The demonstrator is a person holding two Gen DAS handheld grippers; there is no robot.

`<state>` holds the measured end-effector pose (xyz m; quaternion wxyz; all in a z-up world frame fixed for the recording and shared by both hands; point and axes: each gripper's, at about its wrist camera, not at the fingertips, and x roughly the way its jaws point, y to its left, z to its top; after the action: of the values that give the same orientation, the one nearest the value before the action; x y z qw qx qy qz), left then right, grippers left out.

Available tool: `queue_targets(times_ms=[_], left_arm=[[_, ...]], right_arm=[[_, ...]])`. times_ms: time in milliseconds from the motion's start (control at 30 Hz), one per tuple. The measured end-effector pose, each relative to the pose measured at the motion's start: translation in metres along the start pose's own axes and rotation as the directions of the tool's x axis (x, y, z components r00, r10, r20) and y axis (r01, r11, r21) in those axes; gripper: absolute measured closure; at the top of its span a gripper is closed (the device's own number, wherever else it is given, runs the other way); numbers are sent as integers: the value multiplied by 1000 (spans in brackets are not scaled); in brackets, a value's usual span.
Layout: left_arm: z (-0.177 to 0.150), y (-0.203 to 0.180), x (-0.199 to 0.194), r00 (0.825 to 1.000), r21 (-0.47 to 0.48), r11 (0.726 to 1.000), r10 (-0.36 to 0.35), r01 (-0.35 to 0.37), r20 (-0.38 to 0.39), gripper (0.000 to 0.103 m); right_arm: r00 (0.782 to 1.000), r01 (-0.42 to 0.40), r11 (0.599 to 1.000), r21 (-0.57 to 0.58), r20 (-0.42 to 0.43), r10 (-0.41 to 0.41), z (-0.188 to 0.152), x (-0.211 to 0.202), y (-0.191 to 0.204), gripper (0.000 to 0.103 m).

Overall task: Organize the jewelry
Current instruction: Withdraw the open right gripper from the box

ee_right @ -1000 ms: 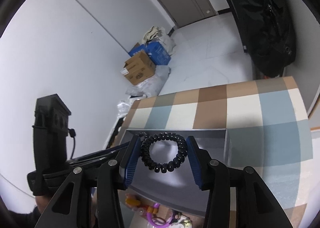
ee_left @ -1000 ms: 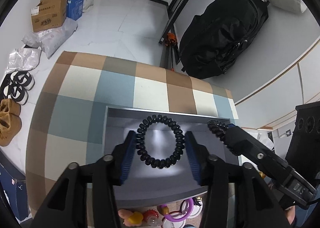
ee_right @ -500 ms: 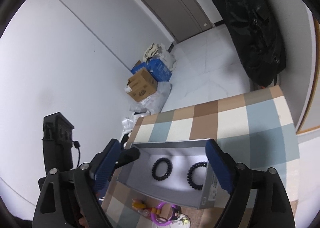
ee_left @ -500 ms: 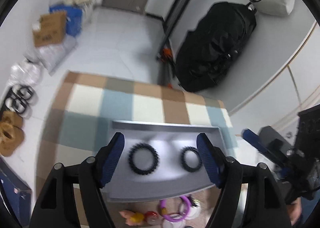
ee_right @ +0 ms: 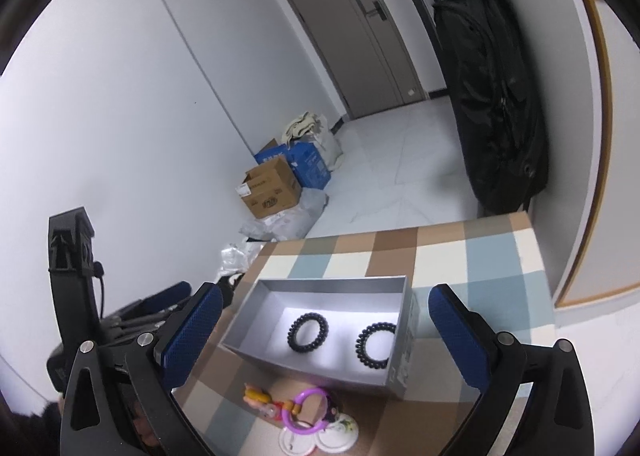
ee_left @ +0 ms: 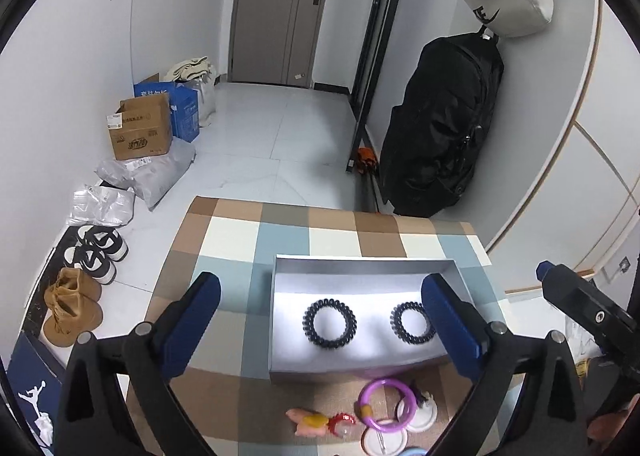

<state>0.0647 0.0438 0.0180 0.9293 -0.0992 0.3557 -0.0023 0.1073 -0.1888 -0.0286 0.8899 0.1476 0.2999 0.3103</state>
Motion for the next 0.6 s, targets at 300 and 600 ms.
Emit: queue_targets(times_ms=[300,600], left_arm=[[-24,3,-14,1000,49,999,-21,21,-15,5],[-45,23,-17,996,2,999,-53,53,-70,5]], right_arm=[[999,36,998,-47,13,-36,-21,-23,12,0],[997,68,988,-136,-18,-71,-41,-33,22,0]])
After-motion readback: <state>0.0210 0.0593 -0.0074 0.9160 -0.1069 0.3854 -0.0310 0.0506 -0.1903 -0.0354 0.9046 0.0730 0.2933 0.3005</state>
